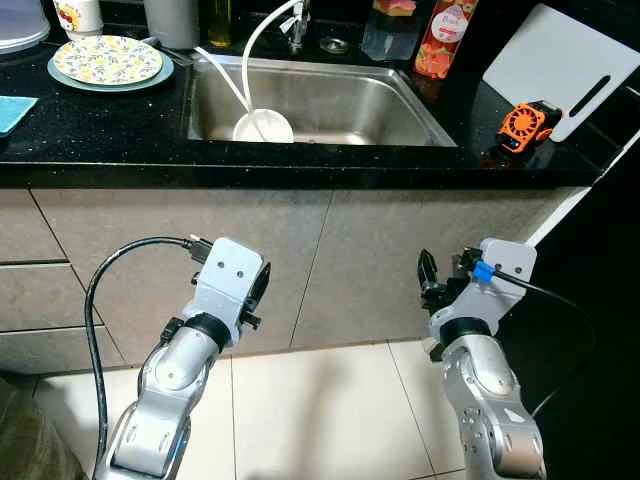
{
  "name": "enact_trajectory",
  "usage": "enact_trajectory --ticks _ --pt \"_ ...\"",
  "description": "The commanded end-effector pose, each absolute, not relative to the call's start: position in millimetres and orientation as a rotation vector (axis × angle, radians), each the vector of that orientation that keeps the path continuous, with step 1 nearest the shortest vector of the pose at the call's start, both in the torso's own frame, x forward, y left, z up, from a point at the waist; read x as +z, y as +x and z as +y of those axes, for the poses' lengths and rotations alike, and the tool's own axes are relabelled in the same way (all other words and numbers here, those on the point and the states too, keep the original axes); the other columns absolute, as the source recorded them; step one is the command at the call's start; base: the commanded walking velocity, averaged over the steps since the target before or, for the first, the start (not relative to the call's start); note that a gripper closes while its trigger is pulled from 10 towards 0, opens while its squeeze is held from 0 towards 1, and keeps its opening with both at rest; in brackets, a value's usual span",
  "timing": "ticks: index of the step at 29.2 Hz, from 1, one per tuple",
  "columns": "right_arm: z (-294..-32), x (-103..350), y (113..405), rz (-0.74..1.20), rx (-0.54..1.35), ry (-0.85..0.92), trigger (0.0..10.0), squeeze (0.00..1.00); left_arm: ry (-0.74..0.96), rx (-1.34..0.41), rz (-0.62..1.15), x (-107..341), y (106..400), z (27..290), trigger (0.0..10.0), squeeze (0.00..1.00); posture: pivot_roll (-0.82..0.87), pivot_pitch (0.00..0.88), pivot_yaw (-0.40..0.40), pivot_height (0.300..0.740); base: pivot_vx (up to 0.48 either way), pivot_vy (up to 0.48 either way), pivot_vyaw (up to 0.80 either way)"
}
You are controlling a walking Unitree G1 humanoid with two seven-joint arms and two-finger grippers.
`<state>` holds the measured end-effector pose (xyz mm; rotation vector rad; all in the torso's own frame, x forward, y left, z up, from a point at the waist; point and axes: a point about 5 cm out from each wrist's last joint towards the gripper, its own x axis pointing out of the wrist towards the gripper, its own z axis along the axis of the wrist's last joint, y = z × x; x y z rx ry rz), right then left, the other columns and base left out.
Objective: Kitchen organization
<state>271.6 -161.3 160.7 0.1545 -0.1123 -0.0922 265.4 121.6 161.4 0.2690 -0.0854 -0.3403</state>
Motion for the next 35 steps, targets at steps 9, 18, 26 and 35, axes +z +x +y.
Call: enact_trajectory --ticks 9,18,26,35 --pt "-163.7 160.5 270.7 -0.112 -0.104 0.152 10.0 0.0 0.263 -0.351 -0.078 158.7 263.8 119.4 10.0 0.0 0.2 0.076 -0.114 0.74 0.0 0.0 0.0" --pt "-165.8 159.8 269.4 -0.108 -0.109 0.152 10.0 0.0 0.257 -0.352 -0.074 158.7 263.6 119.4 10.0 0.0 0.2 0.08 -0.117 0.74 0.0 0.0 0.0" --pt "-164.3 160.6 270.2 -0.11 -0.107 0.155 10.0 0.0 0.26 -0.351 -0.075 159.3 264.2 120.0 10.0 0.0 0.2 0.082 -0.113 0.74 0.0 0.0 0.0" --pt "-165.3 161.0 270.2 -0.113 -0.109 0.153 10.0 0.0 0.259 -0.353 -0.076 159.5 264.6 119.6 10.0 0.0 0.2 0.085 -0.116 0.74 0.0 0.0 0.0"
